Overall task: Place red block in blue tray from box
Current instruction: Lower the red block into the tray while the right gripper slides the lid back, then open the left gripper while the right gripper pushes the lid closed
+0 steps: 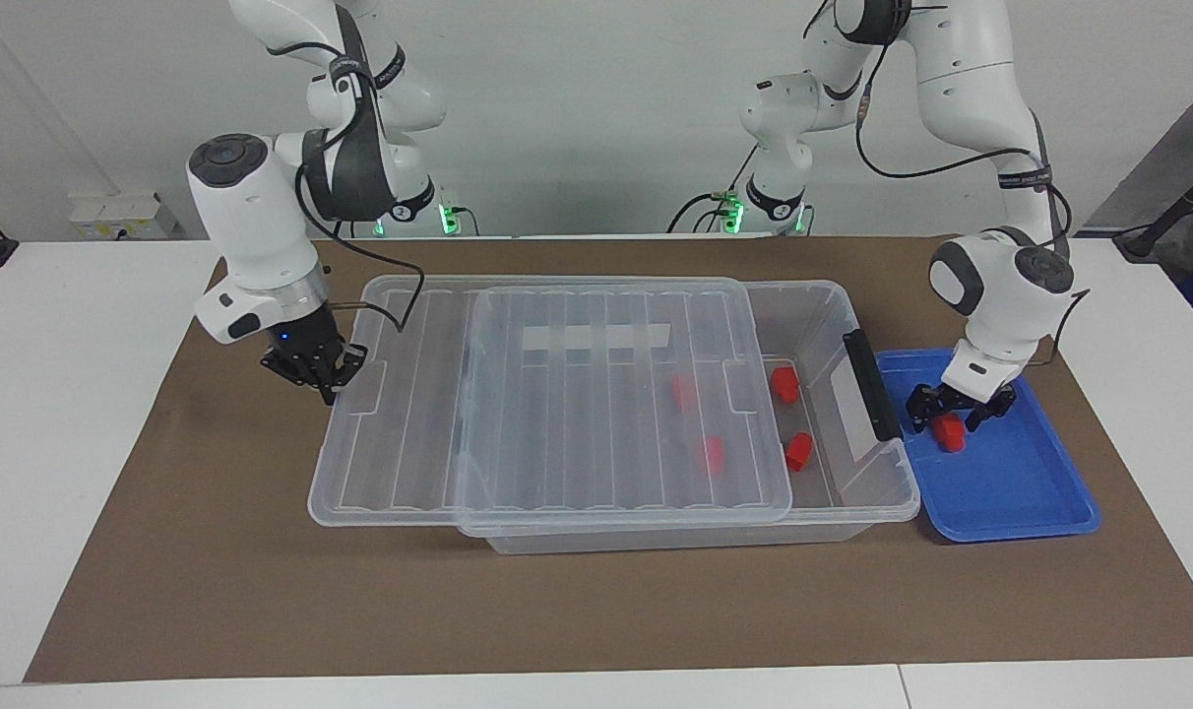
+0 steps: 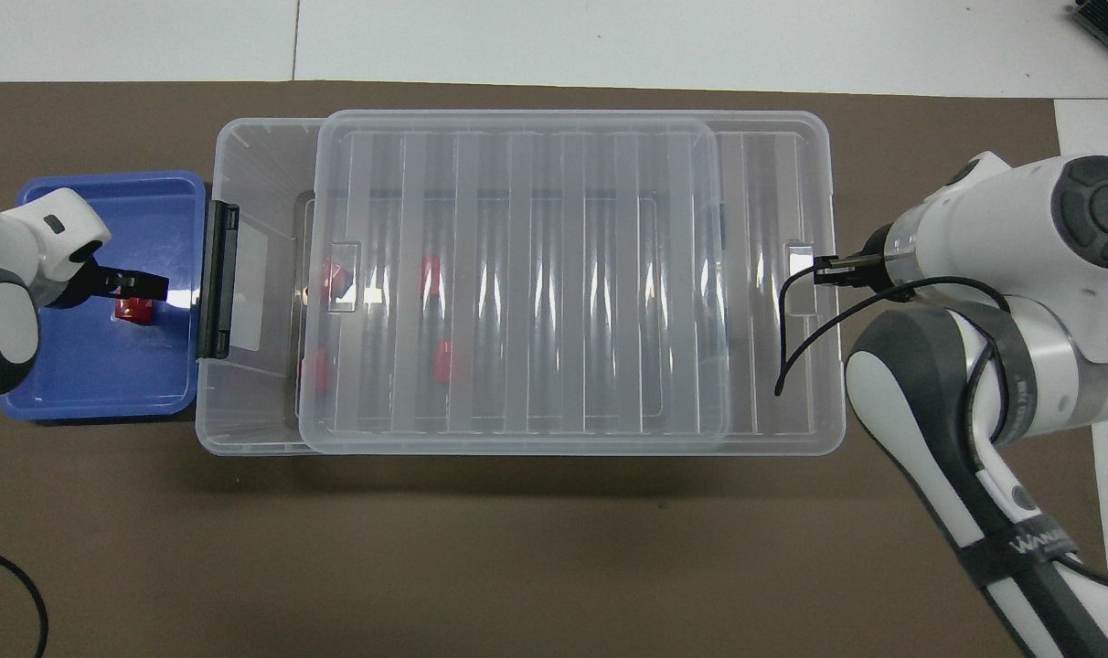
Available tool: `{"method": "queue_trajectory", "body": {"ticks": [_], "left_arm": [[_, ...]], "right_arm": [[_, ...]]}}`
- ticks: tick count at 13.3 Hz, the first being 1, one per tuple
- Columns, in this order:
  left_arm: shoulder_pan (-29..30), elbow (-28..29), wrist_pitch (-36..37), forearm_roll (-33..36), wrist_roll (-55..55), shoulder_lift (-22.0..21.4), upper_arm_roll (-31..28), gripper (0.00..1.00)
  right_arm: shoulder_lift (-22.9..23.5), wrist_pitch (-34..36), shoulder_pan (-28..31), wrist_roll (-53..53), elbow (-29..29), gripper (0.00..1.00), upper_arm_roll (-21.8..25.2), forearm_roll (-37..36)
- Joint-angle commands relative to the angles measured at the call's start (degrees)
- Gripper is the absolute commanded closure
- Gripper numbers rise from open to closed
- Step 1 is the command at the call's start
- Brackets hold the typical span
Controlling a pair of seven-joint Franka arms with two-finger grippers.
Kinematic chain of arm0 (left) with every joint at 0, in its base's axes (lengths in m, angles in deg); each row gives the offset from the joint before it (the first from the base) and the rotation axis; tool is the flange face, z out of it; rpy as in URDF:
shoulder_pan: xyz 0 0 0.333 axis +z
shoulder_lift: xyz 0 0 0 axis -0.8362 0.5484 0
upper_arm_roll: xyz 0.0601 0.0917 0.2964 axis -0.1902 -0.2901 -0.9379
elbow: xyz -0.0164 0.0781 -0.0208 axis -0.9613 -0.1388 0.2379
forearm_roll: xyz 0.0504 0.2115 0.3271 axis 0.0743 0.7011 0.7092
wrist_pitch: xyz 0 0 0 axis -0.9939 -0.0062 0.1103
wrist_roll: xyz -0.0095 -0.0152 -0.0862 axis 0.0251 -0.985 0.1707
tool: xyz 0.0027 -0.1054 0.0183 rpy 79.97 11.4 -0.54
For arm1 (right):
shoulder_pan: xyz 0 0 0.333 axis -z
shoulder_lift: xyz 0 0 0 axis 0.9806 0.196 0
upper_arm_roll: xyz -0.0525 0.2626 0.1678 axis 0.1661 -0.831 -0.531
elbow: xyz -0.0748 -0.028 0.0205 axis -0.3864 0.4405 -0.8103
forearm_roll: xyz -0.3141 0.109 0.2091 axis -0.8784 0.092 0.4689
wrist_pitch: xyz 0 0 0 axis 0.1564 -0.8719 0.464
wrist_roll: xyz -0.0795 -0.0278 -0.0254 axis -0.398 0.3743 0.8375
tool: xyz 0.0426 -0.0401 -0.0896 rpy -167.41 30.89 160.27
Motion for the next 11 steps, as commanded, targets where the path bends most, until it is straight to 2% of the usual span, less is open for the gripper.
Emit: {"method": "queue_trajectory", "body": {"ticks": [1,3,5,6,11], "left_arm": [[-2.4,-6.7,13.2,-0.7,-0.9,-4.9,-0.7,0.00],[-3.2,-9.9,20.1,-0.7,-0.8,-8.2,0.4,0.00],[-4.3,-8.9,22.6,-0.7,-0.6,-13.5,0.8,0.00],[-4.4,-8.4,22.5,-0.7,-0.7,-14.6,0.8,0.00],[-4.6,-7.7,25.2,-0.6,-0.7,-15.5,0.8,0.00]], "right_arm": [[-1.1,1.7,-1.8,-1.1,-0.5,1.00,-0.1,0.1],[-1.2,2.2,-2.8,-1.2,-0.4,1.00,-0.1,0.1],[-1.2,2.1,-4.5,-2.2,-0.5,1.00,-0.1,0.1],[-1.3,2.2,-5.0,-3.3,-0.5,1.00,-0.1,0.1],[-1.4,2.1,-8.6,-7.0,-0.5,1.00,-0.2,0.1]]}}
